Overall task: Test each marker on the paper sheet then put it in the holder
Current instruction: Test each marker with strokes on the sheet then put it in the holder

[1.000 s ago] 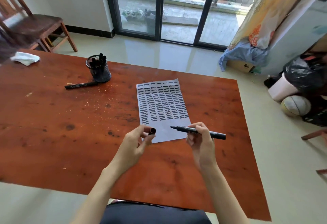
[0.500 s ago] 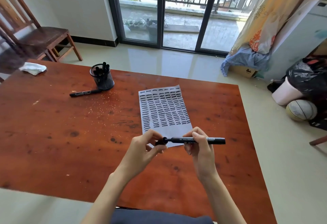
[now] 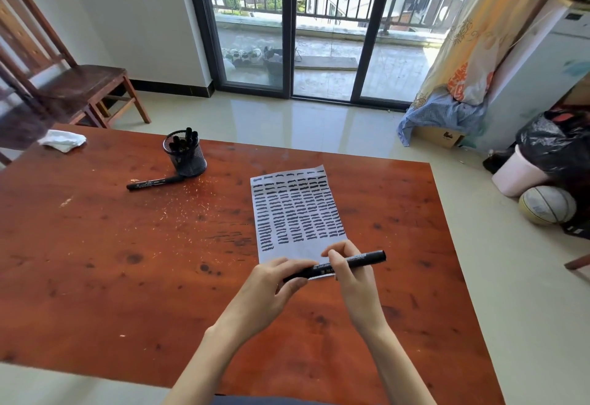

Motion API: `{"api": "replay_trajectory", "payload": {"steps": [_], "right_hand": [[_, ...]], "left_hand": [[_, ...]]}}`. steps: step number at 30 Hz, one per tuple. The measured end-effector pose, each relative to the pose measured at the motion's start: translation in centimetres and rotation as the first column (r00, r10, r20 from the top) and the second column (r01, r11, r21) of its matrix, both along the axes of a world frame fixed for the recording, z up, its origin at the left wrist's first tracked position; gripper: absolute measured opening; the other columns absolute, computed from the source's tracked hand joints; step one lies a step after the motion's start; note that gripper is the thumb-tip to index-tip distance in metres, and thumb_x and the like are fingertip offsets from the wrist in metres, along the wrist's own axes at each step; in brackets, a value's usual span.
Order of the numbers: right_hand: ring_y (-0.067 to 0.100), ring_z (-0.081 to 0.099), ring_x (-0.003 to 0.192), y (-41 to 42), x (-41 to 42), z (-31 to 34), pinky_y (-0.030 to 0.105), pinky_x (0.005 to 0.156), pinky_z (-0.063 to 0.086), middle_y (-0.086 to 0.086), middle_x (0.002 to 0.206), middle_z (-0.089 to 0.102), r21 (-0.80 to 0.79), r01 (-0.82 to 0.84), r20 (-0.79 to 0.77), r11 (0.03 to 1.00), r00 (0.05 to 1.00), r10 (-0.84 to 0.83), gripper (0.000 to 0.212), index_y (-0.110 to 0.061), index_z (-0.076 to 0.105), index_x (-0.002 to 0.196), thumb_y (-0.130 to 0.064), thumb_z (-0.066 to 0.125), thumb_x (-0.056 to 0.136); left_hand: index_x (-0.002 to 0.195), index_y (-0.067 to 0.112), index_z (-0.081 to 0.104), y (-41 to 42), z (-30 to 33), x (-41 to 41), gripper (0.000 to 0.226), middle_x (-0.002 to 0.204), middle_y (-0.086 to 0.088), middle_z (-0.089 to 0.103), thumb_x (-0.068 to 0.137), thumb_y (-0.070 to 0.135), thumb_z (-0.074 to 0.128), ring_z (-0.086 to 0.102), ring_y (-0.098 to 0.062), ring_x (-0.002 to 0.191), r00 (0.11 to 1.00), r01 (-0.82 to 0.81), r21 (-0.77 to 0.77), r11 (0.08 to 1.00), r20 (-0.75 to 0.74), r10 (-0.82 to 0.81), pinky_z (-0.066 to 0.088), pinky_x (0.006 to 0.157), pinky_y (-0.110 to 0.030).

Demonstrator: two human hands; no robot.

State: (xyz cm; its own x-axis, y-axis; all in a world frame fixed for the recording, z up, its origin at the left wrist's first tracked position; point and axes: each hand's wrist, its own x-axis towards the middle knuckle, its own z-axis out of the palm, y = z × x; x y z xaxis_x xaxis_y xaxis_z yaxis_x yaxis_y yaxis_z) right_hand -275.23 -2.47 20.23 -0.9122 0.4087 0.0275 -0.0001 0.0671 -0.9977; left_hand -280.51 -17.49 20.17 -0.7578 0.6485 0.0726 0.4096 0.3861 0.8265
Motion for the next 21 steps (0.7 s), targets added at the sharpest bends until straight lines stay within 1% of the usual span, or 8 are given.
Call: {"api": "replay_trajectory", "payload": {"steps": [3, 5, 7, 11, 14, 16, 19, 21], "right_hand": [[0.003, 0.055, 0.08, 0.5, -0.5, -0.1, 0.01, 0.07, 0.042, -0.008, 0.083, 0.058, -0.005, -0.038, 0.05, 0.999, 0.998, 0.038, 0.034, -0.015, 0.055, 0.09, -0.044, 0.056, 0.072], [0.01, 0.061, 0.096, 0.8, -0.7, -0.1, 0.015, 0.081, 0.047, -0.003, 0.099, 0.063, -0.172, -0.017, -0.001, 0.985, 1.0, 0.017, 0.053, -0.017, 0.053, 0.105, -0.052, 0.068, 0.068], [0.016, 0.064, 0.099, 0.8, -1.2, 0.2, 0.023, 0.087, 0.05, 0.0, 0.101, 0.066, -0.428, 0.032, -0.107, 0.903, 0.991, -0.086, 0.073, -0.013, 0.052, 0.11, -0.061, 0.075, 0.06], [0.016, 0.063, 0.072, 0.5, -2.0, 1.8, 0.026, 0.07, 0.053, 0.001, 0.079, 0.063, -0.735, -0.024, -0.216, 0.677, 0.955, -0.201, 0.063, -0.013, 0.06, 0.095, -0.063, 0.074, 0.06], [0.009, 0.037, 0.041, 0.6, -2.8, 2.3, 0.021, 0.045, 0.038, -0.004, 0.051, 0.04, -0.875, -0.084, -0.21, 0.476, 0.953, -0.217, 0.048, -0.014, 0.053, 0.064, -0.06, 0.052, 0.078], [0.007, 0.028, 0.034, 0.4, -3.4, 2.4, 0.02, 0.04, 0.029, -0.005, 0.044, 0.032, -0.903, -0.125, -0.217, 0.412, 0.958, -0.186, 0.047, -0.014, 0.043, 0.054, -0.05, 0.039, 0.084], [0.006, 0.025, 0.031, -0.3, -4.4, 2.2, 0.02, 0.035, 0.026, -0.006, 0.039, 0.03, -0.907, -0.17, -0.23, 0.385, 0.967, -0.114, 0.033, -0.016, 0.037, 0.049, -0.037, 0.049, 0.073], [0.006, 0.025, 0.031, -1.2, -5.1, 2.1, 0.02, 0.035, 0.026, -0.007, 0.039, 0.03, -0.893, -0.194, -0.246, 0.407, 0.966, -0.08, 0.031, -0.017, 0.036, 0.049, -0.035, 0.057, 0.063]], "left_hand": [[0.116, 0.023, 0.062, -0.1, -0.4, -0.1, 0.027, 0.1, 0.018, 0.062, 0.09, 0.021, 0.057, 0.052, 0.015, 0.09, 1.0, 0.009, -0.027, 1.0, 0.01, -0.009, 0.035, 0.071, -0.001], [0.115, 0.023, 0.062, 0.0, -0.3, -0.2, 0.025, 0.101, 0.016, 0.063, 0.09, 0.023, 0.057, 0.052, 0.013, 0.091, 1.0, -0.001, -0.018, 1.0, 0.022, 0.002, 0.036, 0.069, -0.003], [0.112, 0.024, 0.063, 0.1, -0.1, -0.3, 0.023, 0.099, 0.015, 0.063, 0.089, 0.023, 0.058, 0.053, 0.01, 0.089, 1.0, -0.004, -0.007, 1.0, 0.016, 0.005, 0.037, 0.068, -0.004], [0.107, 0.028, 0.061, 0.6, 0.3, -0.3, 0.019, 0.085, 0.015, 0.06, 0.089, 0.025, 0.059, 0.05, 0.003, 0.073, 1.0, 0.024, -0.003, 1.0, 0.017, -0.024, 0.034, 0.061, -0.006], [0.11, 0.03, 0.054, 0.9, 0.4, -0.3, 0.021, 0.078, 0.005, 0.058, 0.09, 0.028, 0.057, 0.048, -0.004, 0.066, 0.998, 0.03, 0.024, 0.999, 0.047, -0.031, 0.033, 0.059, -0.009], [0.113, 0.026, 0.053, 0.6, 0.2, -0.5, 0.023, 0.077, 0.006, 0.059, 0.091, 0.031, 0.054, 0.051, -0.005, 0.069, 0.998, 0.01, 0.012, 1.0, 0.068, -0.011, 0.037, 0.062, -0.012], [0.093, 0.023, 0.057, -0.2, -0.1, -0.8, 0.008, 0.067, 0.01, 0.053, 0.093, 0.028, 0.051, 0.046, -0.005, 0.062, 0.998, 0.009, -0.005, 1.0, 0.06, -0.008, 0.035, 0.058, -0.016], [0.084, 0.028, 0.051, -0.9, -0.4, -0.9, 0.012, 0.062, 0.008, 0.049, 0.095, 0.025, 0.047, 0.042, -0.007, 0.056, 0.998, -0.009, -0.005, 1.0, 0.062, 0.009, 0.033, 0.054, -0.019]]}}
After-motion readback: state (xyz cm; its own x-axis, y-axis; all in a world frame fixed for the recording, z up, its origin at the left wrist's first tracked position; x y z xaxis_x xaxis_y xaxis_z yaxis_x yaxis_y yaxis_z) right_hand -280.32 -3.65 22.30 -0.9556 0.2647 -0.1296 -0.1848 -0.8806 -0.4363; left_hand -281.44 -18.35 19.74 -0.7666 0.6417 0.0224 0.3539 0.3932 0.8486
